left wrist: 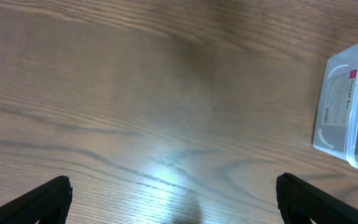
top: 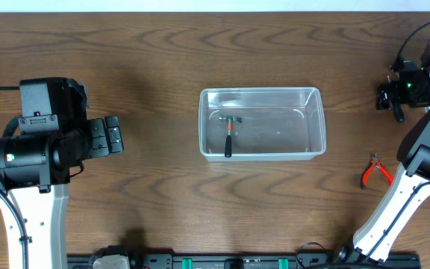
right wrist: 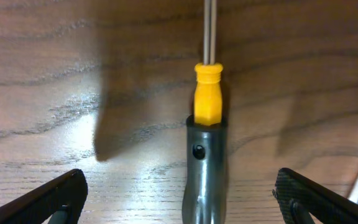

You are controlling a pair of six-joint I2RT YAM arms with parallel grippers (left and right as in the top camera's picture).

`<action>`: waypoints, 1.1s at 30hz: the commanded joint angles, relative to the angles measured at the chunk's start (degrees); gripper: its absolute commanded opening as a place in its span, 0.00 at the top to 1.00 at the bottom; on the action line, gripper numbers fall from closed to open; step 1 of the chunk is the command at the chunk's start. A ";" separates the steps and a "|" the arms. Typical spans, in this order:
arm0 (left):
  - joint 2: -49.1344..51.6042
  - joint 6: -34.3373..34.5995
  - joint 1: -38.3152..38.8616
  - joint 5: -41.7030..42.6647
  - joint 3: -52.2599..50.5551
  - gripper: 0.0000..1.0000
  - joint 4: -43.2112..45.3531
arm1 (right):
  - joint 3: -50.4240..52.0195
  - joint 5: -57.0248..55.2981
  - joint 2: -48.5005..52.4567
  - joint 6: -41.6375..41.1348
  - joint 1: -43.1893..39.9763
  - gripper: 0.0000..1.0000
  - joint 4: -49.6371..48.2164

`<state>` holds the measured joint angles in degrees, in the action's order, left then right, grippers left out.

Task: Pack container
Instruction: 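Lower the right gripper over the screwdriver's dark handle and align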

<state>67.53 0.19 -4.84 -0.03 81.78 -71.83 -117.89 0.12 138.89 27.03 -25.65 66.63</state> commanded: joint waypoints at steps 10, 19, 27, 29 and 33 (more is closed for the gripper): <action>0.31 0.52 -0.28 -0.46 0.20 0.02 -0.15 | 0.48 -0.11 1.01 0.07 -0.22 0.01 0.04; 0.31 0.55 -0.28 -0.44 0.20 0.02 -0.15 | 0.48 -0.09 1.01 0.00 -0.22 0.01 -0.55; 0.31 0.52 -0.28 -0.46 0.20 0.02 -0.15 | 0.48 -0.11 1.03 0.02 -0.22 0.05 -1.31; 0.31 0.52 -0.28 -0.46 0.20 0.02 -0.15 | 0.48 -0.11 1.01 0.02 -0.22 0.12 -1.57; 0.31 0.55 -0.28 -0.46 0.20 0.02 -0.15 | 0.48 -0.09 1.03 0.02 -0.20 0.26 -1.84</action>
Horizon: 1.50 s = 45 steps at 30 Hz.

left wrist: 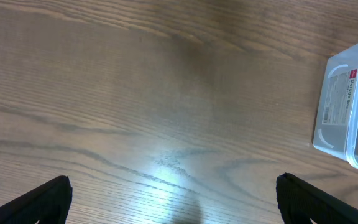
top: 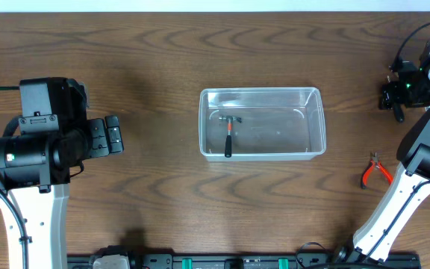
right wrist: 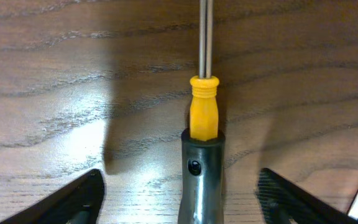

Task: Pack container
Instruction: 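Lower the right gripper over the screwdriver's dark handle and align, then close the right gripper on the screwdriver handle and lift it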

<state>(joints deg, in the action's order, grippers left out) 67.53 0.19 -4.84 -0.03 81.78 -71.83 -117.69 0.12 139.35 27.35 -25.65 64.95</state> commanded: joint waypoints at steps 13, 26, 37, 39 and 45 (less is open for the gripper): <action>0.31 0.52 -0.28 -0.44 0.20 0.02 -0.15 | 0.28 0.13 0.55 -0.31 -0.20 0.50 -2.62; 0.31 0.55 -0.28 -0.44 0.20 0.02 -0.15 | 0.28 0.15 0.57 -0.31 -0.22 0.54 -3.54; 0.31 0.55 -0.28 -0.44 0.20 0.02 -0.15 | 0.44 0.39 0.59 -0.76 -0.20 0.56 -3.37; 0.31 0.55 -0.28 -0.46 0.20 0.02 -0.15 | 0.44 0.37 0.59 -0.76 -0.22 0.56 -3.30; 0.31 0.55 -0.28 -0.46 0.20 0.02 -0.15 | 0.50 0.35 0.61 -0.74 -0.22 0.55 -2.84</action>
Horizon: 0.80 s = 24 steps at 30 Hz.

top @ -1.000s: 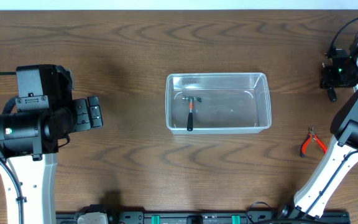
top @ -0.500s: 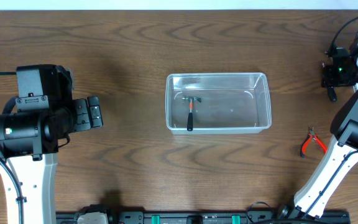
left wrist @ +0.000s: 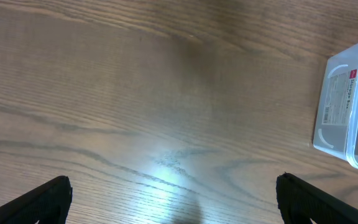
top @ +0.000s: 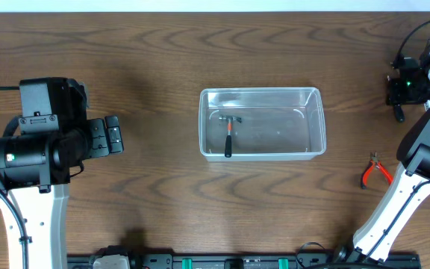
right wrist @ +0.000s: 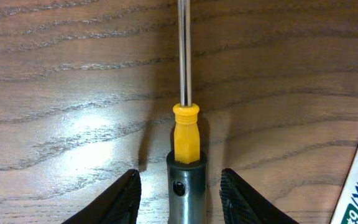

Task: Pack container
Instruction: 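Close the right gripper on the screwdriver handle and lift it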

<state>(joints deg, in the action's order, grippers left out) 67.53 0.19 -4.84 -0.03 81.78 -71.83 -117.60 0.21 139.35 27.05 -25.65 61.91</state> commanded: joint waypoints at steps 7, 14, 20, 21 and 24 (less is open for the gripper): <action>0.31 0.52 -0.28 -0.46 0.20 0.02 -0.15 | 0.94 0.26 0.61 -0.44 -0.22 0.55 0.22; 0.31 0.55 -0.28 -0.46 0.20 0.02 -0.15 | 2.12 0.26 0.61 -0.44 -0.22 0.53 0.20; 0.31 0.52 -0.28 -0.44 0.20 0.02 -0.15 | 2.12 0.26 0.61 -0.44 -0.20 0.57 0.04; 0.31 0.52 -0.28 -0.46 0.20 0.02 -0.15 | 2.12 0.26 0.61 -0.44 -0.20 0.58 -0.11; 0.31 0.55 -0.28 -0.46 0.20 0.02 -0.15 | 2.12 0.24 0.61 -0.44 -0.22 0.59 -0.46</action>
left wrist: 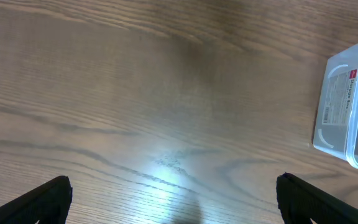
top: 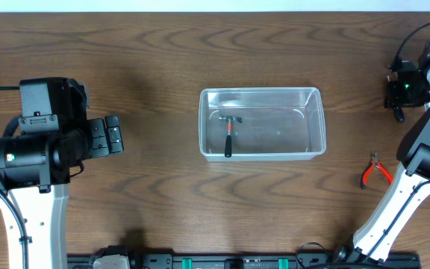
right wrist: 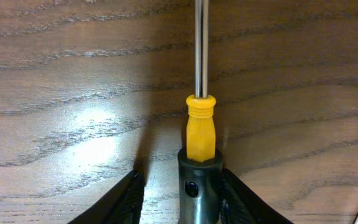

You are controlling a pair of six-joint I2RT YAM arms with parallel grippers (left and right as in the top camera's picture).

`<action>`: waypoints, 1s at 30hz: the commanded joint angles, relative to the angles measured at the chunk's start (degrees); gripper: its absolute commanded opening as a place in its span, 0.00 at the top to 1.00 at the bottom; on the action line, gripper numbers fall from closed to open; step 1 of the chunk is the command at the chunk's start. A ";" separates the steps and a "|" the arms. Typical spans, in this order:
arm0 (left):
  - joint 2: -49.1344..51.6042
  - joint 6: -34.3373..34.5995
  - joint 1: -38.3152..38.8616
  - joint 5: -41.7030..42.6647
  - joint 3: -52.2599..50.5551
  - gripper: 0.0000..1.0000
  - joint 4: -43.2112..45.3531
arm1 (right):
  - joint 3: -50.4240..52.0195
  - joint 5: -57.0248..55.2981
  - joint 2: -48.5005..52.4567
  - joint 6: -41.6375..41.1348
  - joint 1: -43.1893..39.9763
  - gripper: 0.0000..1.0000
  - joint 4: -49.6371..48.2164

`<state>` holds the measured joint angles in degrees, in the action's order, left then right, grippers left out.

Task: Pack container
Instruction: 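Close the right gripper on the screwdriver handle and lift it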

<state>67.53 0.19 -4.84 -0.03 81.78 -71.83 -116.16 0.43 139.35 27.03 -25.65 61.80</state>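
A clear plastic container [top: 260, 92] sits mid-table with a small hammer [top: 228, 136] inside; its corner shows in the left wrist view [left wrist: 344, 106]. At the far right edge my right gripper [top: 399, 96] straddles a screwdriver [right wrist: 201, 134] with a yellow neck, a dark handle and a steel shaft. Here the gripper [right wrist: 182, 193] is shut on the handle: the right finger presses it, while a thin strip of table shows beside the left finger. My left gripper [left wrist: 173, 199] hangs open over bare wood, left of the container.
Red-handled pliers [top: 375, 171] lie on the table at the right, in front of the right arm's base. The left arm's body [top: 39, 142] fills the left side. A white label edge shows at the right wrist view's corner.
The screwdriver handle now sits further right and slightly larger between the right fingers, against the right finger. The finger spacing looks unchanged. The left arm has not moved.
The right gripper first stood wide open over the screwdriver at the table's far right. Its fingers then came in somewhat, later stood close on both sides of the handle, and now hold it. The left gripper stayed open and still; the hammer lay in the container throughout.
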 commanded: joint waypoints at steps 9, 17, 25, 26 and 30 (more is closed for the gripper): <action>0.31 0.55 -0.28 -0.46 0.20 0.02 -0.15 | 0.68 0.02 0.61 -0.42 -0.22 0.72 -1.18; 0.31 0.55 -0.28 -0.44 0.20 0.02 -0.15 | 0.68 0.02 0.61 -1.62 -0.20 0.75 -1.44; 0.31 0.55 -0.28 -0.46 0.20 0.02 -0.15 | 0.52 0.04 0.61 -3.02 -0.15 0.86 -1.99; 0.31 0.55 -0.28 -0.46 0.20 0.02 -0.15 | 0.37 0.04 0.61 -2.99 -0.09 0.86 -1.79; 0.31 0.55 -0.28 -0.46 0.20 0.02 -0.15 | -0.52 0.02 0.59 -2.99 0.26 0.86 -1.16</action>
<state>67.53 0.19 -4.84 -0.03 81.78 -71.83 -116.14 0.43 139.35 25.04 -25.65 60.14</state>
